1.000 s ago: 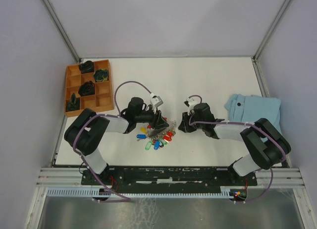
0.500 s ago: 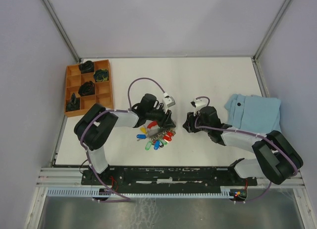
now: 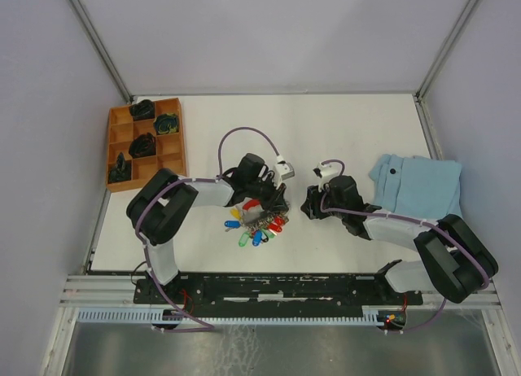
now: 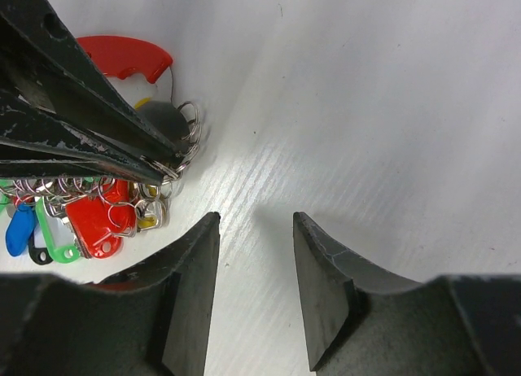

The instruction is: Put the keys on the keyring

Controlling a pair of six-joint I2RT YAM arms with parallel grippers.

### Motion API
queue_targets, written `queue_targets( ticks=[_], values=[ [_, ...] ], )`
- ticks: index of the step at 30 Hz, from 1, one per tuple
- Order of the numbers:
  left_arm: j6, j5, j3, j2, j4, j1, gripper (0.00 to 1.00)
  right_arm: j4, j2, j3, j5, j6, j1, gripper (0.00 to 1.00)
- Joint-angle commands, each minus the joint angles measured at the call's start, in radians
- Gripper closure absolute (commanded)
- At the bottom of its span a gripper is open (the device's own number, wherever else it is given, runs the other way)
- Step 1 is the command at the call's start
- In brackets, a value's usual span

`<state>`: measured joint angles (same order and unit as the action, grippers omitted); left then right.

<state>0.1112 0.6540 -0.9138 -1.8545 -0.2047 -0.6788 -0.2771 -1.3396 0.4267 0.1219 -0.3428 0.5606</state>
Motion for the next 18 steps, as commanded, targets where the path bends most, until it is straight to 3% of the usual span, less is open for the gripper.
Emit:
queue_targets(
  ticks=[1, 5, 18],
  values=[
    [0.06, -0.003, -0.034, -0.02, 0.033, -0.008, 0.8, -0.047, 0.019, 0.003, 0.013, 0.018, -0.005, 0.51],
    [0.075, 0.0, -0.03, 0.002, 0.041, -0.008, 0.97, -0.043, 0.015, 0.014, 0.051, 0.033, -0.004, 0.51],
    [0.018, -0.053, 0.22, 0.318, -0.253, 0.029, 0.97, -0.145, 0.031, 0.054, 0.197, 0.054, -0.006, 0.52]
  ],
)
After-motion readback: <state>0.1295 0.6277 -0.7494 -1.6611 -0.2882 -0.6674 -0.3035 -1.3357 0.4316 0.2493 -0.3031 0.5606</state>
